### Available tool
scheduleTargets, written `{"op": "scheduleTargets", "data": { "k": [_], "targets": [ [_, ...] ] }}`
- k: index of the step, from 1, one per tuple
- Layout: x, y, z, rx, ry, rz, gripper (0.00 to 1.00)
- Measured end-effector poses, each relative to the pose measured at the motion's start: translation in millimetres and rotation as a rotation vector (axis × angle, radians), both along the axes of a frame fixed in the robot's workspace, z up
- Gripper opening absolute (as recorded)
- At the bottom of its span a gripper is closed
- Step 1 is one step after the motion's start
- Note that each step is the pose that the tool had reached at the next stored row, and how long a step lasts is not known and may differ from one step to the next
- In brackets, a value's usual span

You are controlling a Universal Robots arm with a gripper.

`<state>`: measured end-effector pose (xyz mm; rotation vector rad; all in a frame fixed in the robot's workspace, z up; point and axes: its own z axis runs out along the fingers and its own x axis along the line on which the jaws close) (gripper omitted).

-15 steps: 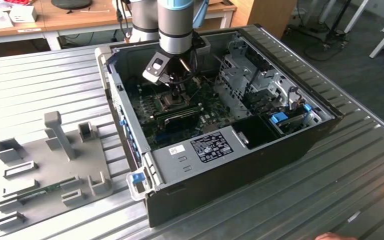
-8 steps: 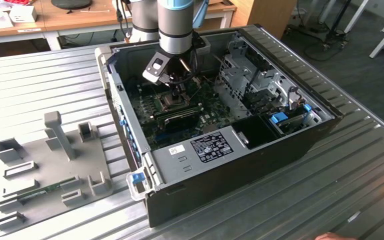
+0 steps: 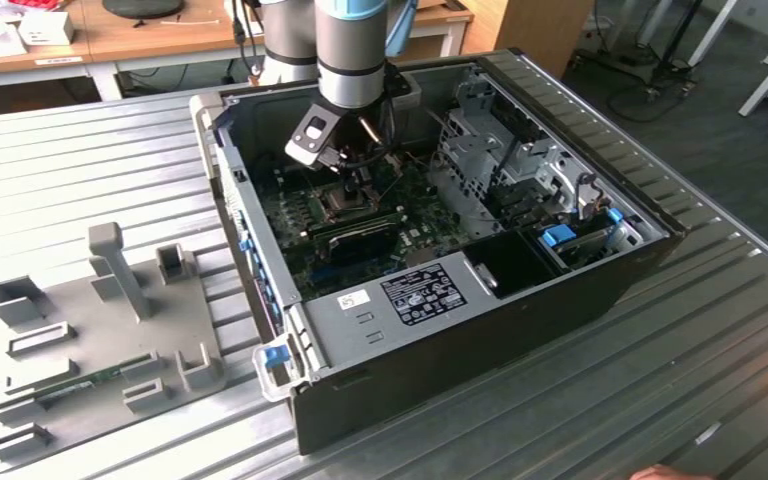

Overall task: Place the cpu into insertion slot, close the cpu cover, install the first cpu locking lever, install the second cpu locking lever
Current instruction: 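Place the cpu into insertion slot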

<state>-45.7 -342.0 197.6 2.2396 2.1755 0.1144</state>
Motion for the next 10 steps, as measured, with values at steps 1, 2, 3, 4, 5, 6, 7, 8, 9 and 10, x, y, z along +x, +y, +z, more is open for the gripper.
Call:
{"op": "scheduleTargets", "data": {
  "k": [1,2,3,4,5,6,7,8,9,10],
  "targets": [
    [0.0,0.0,0.0,0.0,0.0,0.0,0.11],
    [0.0,0.0,0.0,0.0,0.0,0.0,0.11],
    [0.0,0.0,0.0,0.0,0.0,0.0,0.11],
    [0.0,0.0,0.0,-0.0001,0.0,0.0,0.11],
    [0.0,0.0,0.0,-0.0001,0.0001,0.0,0.11],
    [0.0,0.0,0.0,-0.0001,0.0,0.0,0.11],
    [0.0,0.0,-0.1,0.0,0.0,0.0,0.11],
    [0.0,0.0,-0.1,0.0,0.0,0.0,0.11],
    [0.0,0.0,-0.1,-0.0001,0.0,0.0,0.11],
    [0.0,0.0,-0.1,0.0,0.0,0.0,0.11]
  ]
}}
